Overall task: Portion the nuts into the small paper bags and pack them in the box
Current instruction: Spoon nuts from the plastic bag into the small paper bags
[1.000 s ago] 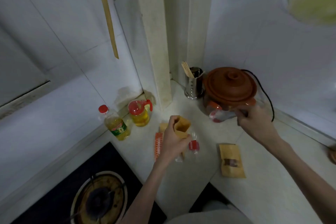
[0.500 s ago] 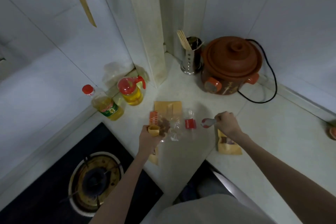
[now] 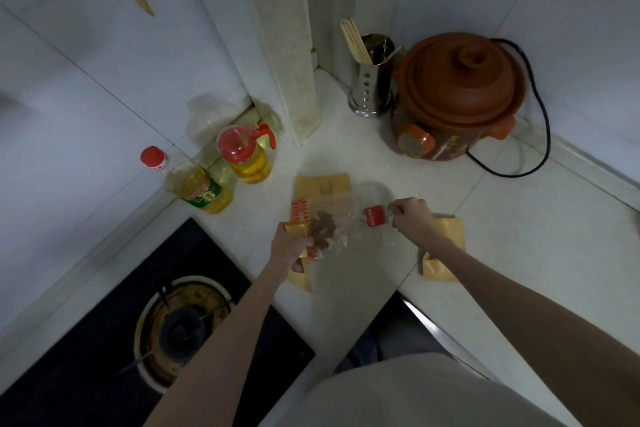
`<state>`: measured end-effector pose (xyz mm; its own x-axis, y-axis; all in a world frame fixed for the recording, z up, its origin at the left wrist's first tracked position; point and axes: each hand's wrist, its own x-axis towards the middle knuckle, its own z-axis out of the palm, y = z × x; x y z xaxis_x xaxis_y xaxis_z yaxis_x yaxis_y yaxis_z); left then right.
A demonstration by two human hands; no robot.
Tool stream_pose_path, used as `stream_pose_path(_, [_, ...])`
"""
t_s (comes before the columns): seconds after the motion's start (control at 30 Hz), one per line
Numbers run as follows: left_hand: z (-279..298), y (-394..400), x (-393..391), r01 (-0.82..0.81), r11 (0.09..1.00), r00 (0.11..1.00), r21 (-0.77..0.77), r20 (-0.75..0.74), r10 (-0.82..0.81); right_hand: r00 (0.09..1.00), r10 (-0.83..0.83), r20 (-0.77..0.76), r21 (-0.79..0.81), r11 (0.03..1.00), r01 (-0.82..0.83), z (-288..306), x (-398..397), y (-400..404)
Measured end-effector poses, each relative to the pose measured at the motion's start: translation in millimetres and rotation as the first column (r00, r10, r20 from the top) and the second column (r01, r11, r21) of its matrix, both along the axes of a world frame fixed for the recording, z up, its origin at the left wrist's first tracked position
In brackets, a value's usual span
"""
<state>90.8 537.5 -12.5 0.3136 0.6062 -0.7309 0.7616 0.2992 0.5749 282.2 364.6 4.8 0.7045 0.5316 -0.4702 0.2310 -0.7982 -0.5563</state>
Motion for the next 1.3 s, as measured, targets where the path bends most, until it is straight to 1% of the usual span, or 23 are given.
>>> stream_pose_path(0.1, [-10, -5, 1, 0.087, 0.995, 0.996, -0.044, 0.017, -0.086, 1.000, 0.029, -0.010, 0.046, 0.999, -0.029, -6, -7, 6])
stream_pose_path(0.2, [-14, -8, 2, 0.078, 0.995, 0.996, -0.057, 0.046, -0.076, 0.997, 0.063, -0.049, 0.085, 0.995, -0.059, -10, -8, 9])
stream_pose_path(0.33, [-17, -6, 5, 0.095, 0.990, 0.995, -0.100, 0.032, -0.092, 0.976, 0.188, -0.112, 0.063, 0.981, -0.182, -13, -7, 12])
stream_pose_path(0.43, [-17, -4, 6, 0.115, 0.987, 0.993, -0.110, 0.017, -0.114, 0.973, 0.222, -0.070, 0.090, 0.972, -0.215, -21, -7, 16])
stream_pose_path(0.67, [-16, -1, 4, 0.127, 0.983, 0.991, -0.129, 0.066, -0.119, 0.979, 0.145, 0.146, 0.166, 0.972, -0.169, -31, -18, 28])
stream_pose_path(0.77, [-14, -1, 4, 0.104, 0.984, 0.993, -0.143, 0.076, -0.094, 0.972, 0.130, 0.195, 0.182, 0.969, -0.166, -31, -28, 33])
stream_pose_path(0.87, [-16, -2, 3, 0.053, 0.988, 0.996, -0.143, 0.075, -0.043, 0.969, 0.124, 0.212, 0.185, 0.969, -0.165, -28, -35, 36])
stream_pose_path(0.97, [-19, -5, 2, 0.043, 0.989, 0.996, -0.141, 0.079, -0.032, 0.958, 0.181, 0.221, 0.148, 0.965, -0.216, -31, -39, 39])
stream_pose_path(1.03, [-19, -5, 4, 0.055, 0.989, 0.995, -0.140, 0.087, -0.043, 0.954, 0.223, 0.199, 0.115, 0.962, -0.249, -36, -43, 42])
stream_pose_path(1.13, [-20, -6, 8, 0.093, 0.987, 0.991, -0.134, 0.105, -0.079, 0.966, 0.228, 0.124, 0.162, 0.955, -0.247, -39, -54, 48])
stream_pose_path(1.23, [-23, -6, 9, 0.084, 0.987, 0.993, -0.139, 0.093, -0.071, 0.985, 0.167, 0.038, 0.215, 0.962, -0.171, -35, -57, 55])
stream_pose_path(1.3, [-23, -5, 9, 0.081, 0.986, 0.993, -0.149, 0.099, -0.067, 0.991, 0.122, -0.047, 0.197, 0.974, -0.111, -35, -53, 58])
